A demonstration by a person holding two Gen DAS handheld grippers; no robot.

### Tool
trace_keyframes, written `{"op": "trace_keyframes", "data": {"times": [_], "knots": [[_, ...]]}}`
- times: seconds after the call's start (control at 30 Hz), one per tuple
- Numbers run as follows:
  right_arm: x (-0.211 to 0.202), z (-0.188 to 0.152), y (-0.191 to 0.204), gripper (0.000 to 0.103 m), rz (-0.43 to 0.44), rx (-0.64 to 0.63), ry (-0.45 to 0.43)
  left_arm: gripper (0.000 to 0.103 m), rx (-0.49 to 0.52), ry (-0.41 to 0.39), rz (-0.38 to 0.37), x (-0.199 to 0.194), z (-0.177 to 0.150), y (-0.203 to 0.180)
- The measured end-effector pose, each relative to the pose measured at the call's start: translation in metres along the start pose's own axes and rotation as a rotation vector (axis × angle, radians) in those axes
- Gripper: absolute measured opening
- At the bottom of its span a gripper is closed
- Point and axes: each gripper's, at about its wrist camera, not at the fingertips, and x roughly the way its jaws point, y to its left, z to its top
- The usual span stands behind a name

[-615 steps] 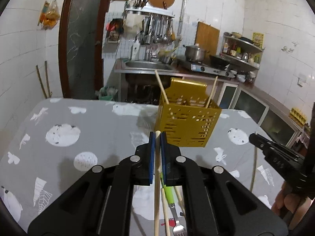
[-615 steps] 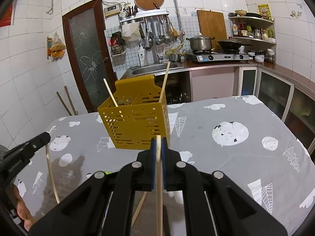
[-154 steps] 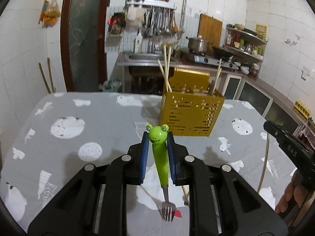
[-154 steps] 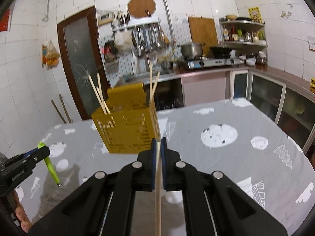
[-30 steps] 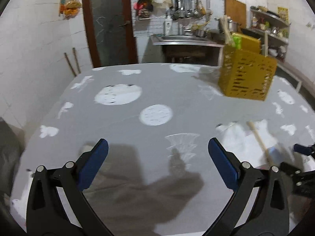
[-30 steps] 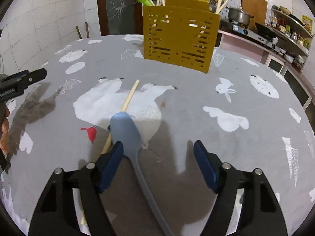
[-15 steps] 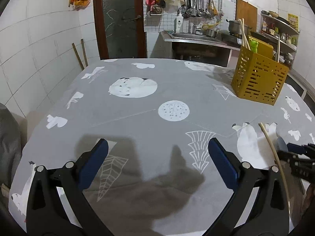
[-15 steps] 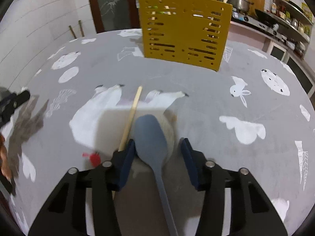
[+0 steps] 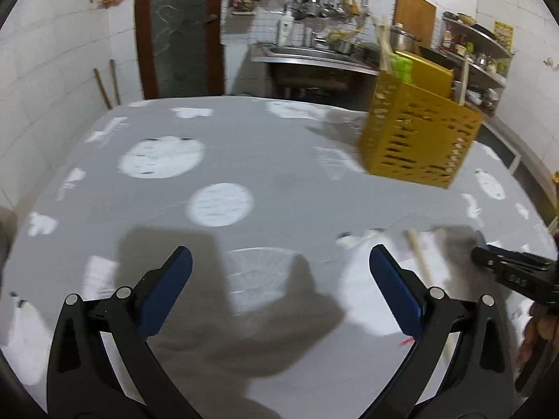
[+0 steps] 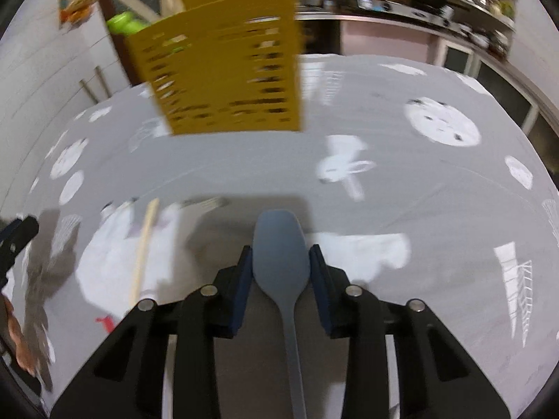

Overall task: Organize utensils
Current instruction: 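Close the right gripper on the light blue spatula while the left gripper closes on a wooden chopstick, then lift the spatula and chopstick upright and carry both over the yellow holder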

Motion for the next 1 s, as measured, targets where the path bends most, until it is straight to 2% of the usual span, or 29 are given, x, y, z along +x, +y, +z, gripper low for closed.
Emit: {"op": "trace_keyframes", "data": {"times": [0.23,0.33,0.37,0.43,0.5,0.67,0.77,0.83,0.93,1.0], "knots": [[0.002,0.009,-0.047,0.033,-0.046,0.084,-0.021,0.098,0.011,0.062,-0.059,0.027,0.007,-0.059],[0.001,0.008,-0.058,0.033,-0.043,0.098,-0.020,0.096,-0.020,0.118,-0.105,0.042,0.009,-0.077],[0.000,0.008,-0.061,0.033,-0.039,0.101,-0.020,0.092,-0.026,0.134,-0.113,0.047,0.008,-0.081],[0.001,0.009,-0.065,0.033,-0.033,0.103,-0.021,0.076,-0.027,0.178,-0.131,0.059,0.006,-0.090],[0.003,0.011,-0.068,0.033,-0.025,0.109,-0.020,0.068,-0.011,0.208,-0.131,0.066,0.004,-0.099],[0.008,0.014,-0.066,0.036,-0.026,0.087,-0.006,0.066,0.008,0.225,-0.107,0.077,0.003,-0.110],[0.008,0.017,-0.065,0.036,-0.027,0.087,0.008,0.049,0.009,0.237,-0.098,0.080,0.006,-0.112],[0.008,0.019,-0.065,0.036,-0.027,0.086,0.016,0.027,0.016,0.251,-0.089,0.081,0.008,-0.112],[0.009,0.023,-0.065,0.036,-0.037,0.085,0.031,0.015,0.027,0.286,-0.110,0.082,0.011,-0.112],[0.010,0.024,-0.065,0.035,-0.039,0.086,0.039,0.012,0.046,0.290,-0.103,0.082,0.010,-0.114]]}}
